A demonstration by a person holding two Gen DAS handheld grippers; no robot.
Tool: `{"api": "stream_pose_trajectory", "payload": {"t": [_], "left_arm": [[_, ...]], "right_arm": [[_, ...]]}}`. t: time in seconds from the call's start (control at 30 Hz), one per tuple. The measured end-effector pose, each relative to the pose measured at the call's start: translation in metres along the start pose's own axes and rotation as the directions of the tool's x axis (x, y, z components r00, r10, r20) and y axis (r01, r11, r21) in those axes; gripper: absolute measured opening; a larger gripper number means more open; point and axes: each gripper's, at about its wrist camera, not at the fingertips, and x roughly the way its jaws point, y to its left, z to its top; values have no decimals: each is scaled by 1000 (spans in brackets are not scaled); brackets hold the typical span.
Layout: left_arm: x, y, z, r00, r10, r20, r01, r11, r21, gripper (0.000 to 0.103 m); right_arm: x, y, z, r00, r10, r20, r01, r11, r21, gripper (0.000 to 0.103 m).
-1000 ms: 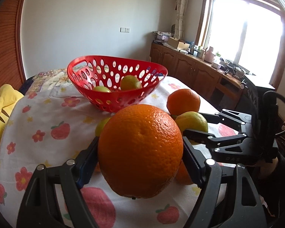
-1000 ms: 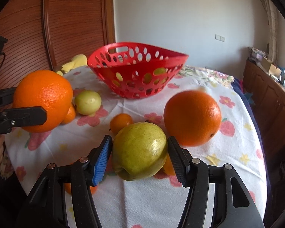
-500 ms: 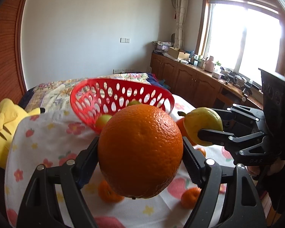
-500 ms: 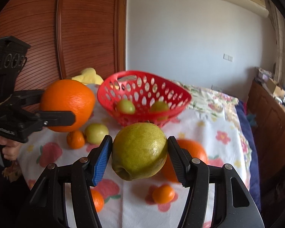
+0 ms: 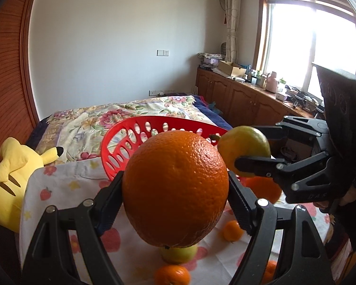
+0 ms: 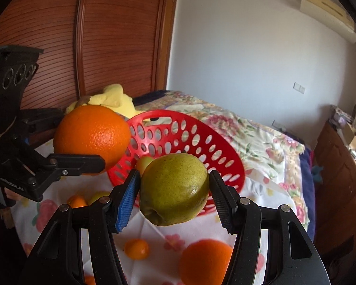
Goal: Organize fruits
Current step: 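Carry orange with left tool while right tool lowers pear into basket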
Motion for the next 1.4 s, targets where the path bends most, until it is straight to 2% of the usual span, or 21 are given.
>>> {"api": "stream_pose_trajectory", "payload": {"t": [0.37, 0.87, 1.13, 1.4], "left_arm": [[18, 22, 2, 1000, 14, -19, -15, 1000, -19, 80], [26, 29, 3, 999, 17, -29, -17, 1000, -23, 80], [35, 26, 4, 999, 18, -42, -18, 1000, -21, 80], [60, 17, 10, 996, 33, -84, -33, 999, 7, 80]], "right_arm": [[53, 0, 0, 994, 34, -104, -33, 999, 5, 61], [80, -2, -6, 981, 54, -186, -50, 998, 29, 60], [58, -20, 7, 993, 48, -106, -39, 996, 83, 64], [33, -34, -4, 997, 27, -66, -17, 990, 140, 65]]}}
